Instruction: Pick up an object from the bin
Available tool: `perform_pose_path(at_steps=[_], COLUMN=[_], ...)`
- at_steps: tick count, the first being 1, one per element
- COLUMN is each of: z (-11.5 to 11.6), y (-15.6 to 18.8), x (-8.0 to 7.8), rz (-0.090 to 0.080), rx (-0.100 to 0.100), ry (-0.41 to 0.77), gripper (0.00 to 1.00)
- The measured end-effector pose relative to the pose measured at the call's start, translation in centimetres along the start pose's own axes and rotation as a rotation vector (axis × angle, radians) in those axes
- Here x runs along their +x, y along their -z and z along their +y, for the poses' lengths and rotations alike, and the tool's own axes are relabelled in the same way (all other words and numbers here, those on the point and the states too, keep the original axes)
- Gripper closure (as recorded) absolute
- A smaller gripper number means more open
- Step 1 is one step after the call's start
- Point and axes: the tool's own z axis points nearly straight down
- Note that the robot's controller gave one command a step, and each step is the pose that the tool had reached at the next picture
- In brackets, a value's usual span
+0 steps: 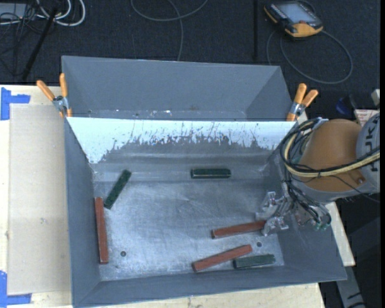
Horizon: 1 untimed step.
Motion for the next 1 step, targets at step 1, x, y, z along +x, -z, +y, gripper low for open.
perform_pose_path(at_steps=[1], z=[1.01], y=[12.96], x=[-2.16], rz=[-0.002], rx=[0.000], ry=[0.030], gripper=[1.00])
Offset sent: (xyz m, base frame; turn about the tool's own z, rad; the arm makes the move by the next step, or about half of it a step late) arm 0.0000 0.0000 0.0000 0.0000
